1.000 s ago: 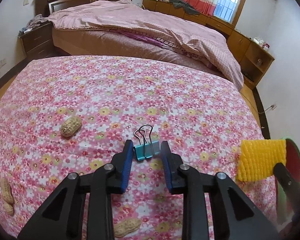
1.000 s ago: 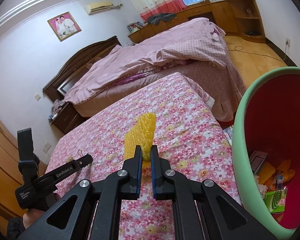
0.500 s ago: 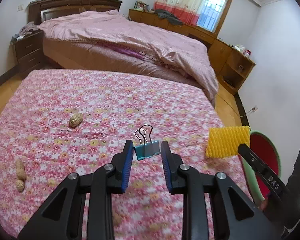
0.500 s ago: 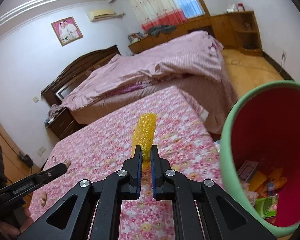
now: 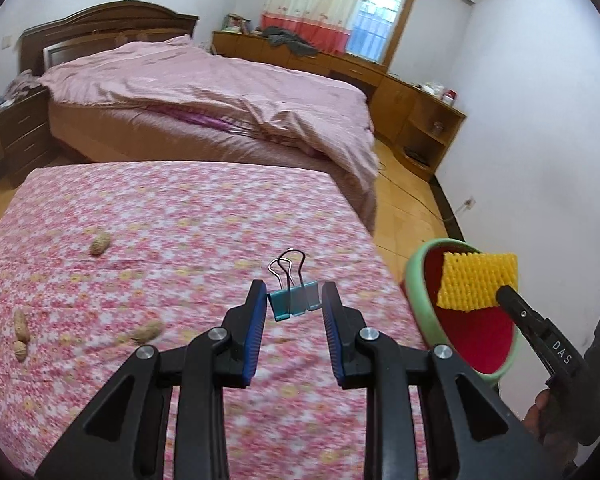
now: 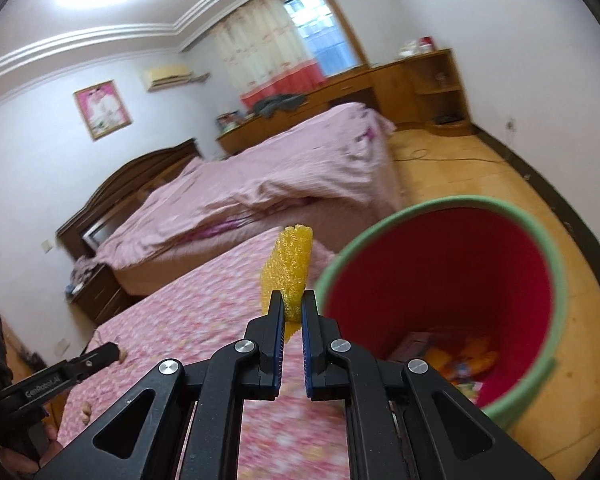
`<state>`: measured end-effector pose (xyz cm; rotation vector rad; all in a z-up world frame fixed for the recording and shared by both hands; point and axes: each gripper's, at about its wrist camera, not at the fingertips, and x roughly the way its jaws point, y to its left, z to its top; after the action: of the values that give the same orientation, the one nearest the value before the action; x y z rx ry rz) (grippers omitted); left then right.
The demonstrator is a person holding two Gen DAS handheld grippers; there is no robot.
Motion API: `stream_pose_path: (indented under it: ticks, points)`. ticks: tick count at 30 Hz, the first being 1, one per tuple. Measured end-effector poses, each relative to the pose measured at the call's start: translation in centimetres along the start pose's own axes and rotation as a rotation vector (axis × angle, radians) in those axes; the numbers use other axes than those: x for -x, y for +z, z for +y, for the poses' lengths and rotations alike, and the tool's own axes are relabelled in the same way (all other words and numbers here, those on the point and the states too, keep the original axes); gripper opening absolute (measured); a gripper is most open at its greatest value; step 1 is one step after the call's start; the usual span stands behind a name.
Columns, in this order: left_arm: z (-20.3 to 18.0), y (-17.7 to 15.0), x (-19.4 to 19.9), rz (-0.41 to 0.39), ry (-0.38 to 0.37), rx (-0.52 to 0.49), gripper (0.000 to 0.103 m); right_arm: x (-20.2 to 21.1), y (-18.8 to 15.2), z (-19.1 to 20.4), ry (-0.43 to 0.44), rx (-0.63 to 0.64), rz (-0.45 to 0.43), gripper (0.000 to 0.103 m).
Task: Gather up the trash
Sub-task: 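Carry the binder clips and yellow net over the red bucket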
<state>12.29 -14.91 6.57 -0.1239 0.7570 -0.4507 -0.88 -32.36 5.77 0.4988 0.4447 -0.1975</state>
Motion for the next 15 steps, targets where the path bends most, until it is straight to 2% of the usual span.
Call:
stream_pose_path:
  ticks: [6, 15]
  points:
    - [-4.1, -0.3, -0.6, 0.020, -0.047, -0.057, 0.028, 2.3, -0.2, -4.7, -0.122, -0.070, -0.040, 0.008]
    - [-11.2, -1.3, -3.7, 0.097, -0.126, -0.179, 0.028, 2.8, -0.4, -9.5, -0.186, -0.136, -0.039, 0.009]
